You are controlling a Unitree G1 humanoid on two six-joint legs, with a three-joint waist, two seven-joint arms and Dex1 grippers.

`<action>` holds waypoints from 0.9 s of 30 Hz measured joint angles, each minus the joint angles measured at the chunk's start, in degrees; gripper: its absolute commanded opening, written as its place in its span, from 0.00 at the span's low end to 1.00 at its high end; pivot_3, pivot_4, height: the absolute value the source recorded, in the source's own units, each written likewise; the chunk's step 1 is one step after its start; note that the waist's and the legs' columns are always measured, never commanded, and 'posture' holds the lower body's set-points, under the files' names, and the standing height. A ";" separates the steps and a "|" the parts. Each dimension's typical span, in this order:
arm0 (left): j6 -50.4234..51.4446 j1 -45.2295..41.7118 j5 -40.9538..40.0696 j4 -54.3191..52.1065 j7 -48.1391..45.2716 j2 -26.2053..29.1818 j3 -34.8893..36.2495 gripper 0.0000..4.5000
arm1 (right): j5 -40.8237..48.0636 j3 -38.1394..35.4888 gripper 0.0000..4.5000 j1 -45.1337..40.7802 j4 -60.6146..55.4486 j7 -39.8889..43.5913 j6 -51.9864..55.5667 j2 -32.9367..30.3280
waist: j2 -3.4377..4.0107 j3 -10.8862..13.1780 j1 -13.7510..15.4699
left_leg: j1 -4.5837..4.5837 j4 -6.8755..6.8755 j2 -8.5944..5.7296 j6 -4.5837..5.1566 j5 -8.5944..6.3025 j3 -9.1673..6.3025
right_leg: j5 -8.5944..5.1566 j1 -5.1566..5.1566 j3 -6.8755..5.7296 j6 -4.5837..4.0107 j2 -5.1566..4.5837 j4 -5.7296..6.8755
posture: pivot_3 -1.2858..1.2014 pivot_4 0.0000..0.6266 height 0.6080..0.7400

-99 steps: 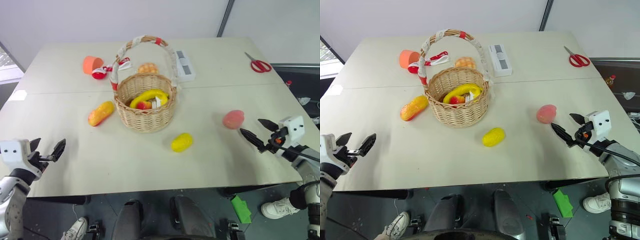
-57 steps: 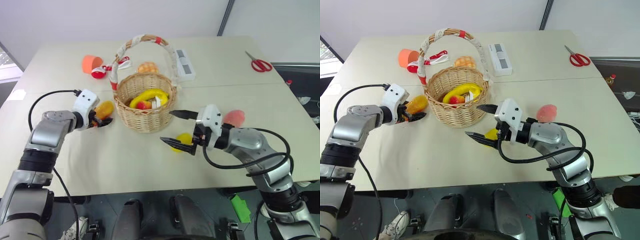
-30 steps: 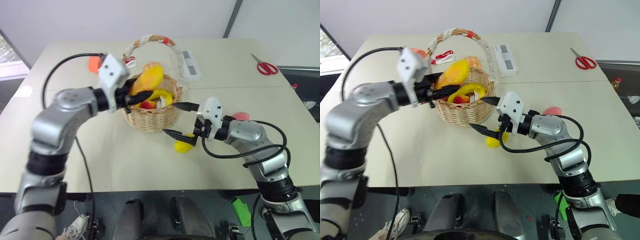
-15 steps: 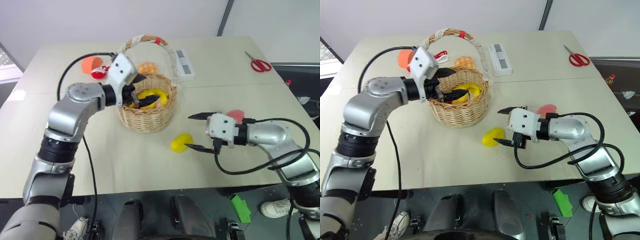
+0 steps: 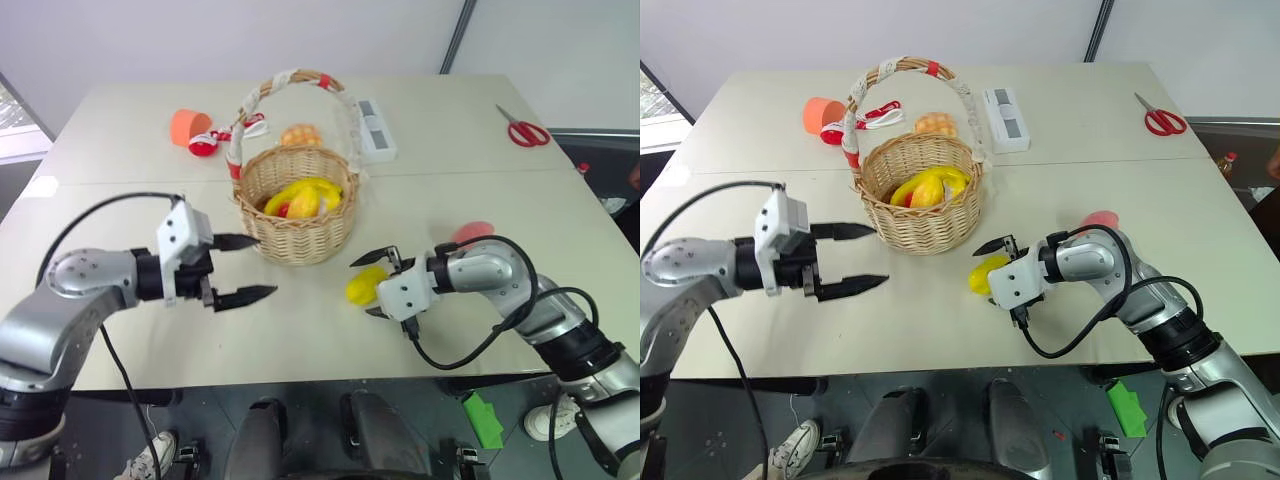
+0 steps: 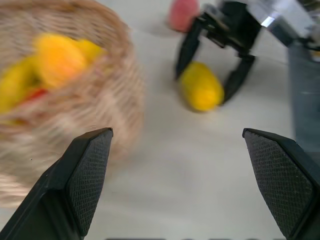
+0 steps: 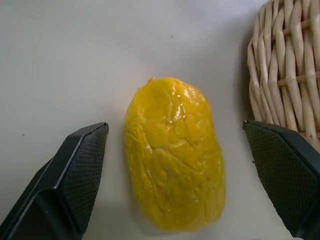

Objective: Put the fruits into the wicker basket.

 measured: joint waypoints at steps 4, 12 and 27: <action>0.14 0.23 -1.22 -0.73 1.54 -0.27 0.01 1.00 | -0.94 -0.02 0.50 -0.25 1.33 -0.23 -0.77 1.12 | 0.00 0.00 -0.25 | 0.05 0.01 -0.01 0.00 0.00 0.01 | 0.00 0.03 0.00 -0.01 0.04 0.01 | 0.52 0.24 1.00; -0.11 1.31 -3.56 1.23 3.98 -2.76 2.72 1.00 | 3.17 -4.21 0.50 -0.10 -1.76 -1.53 4.36 2.47 | 0.02 0.01 -0.43 | 0.05 -0.01 0.11 0.00 0.00 -0.01 | 0.00 0.02 0.01 -0.01 0.09 0.03 | 0.52 0.24 1.00; -2.76 7.91 -8.22 4.68 9.90 -9.73 11.49 1.00 | 0.66 -2.74 0.57 -20.37 12.77 -24.44 19.08 25.19 | -0.03 -0.04 -0.27 | -0.11 -0.09 0.21 -0.05 0.02 0.06 | 0.13 -0.22 -0.04 -0.21 0.07 0.00 | 0.52 0.24 1.00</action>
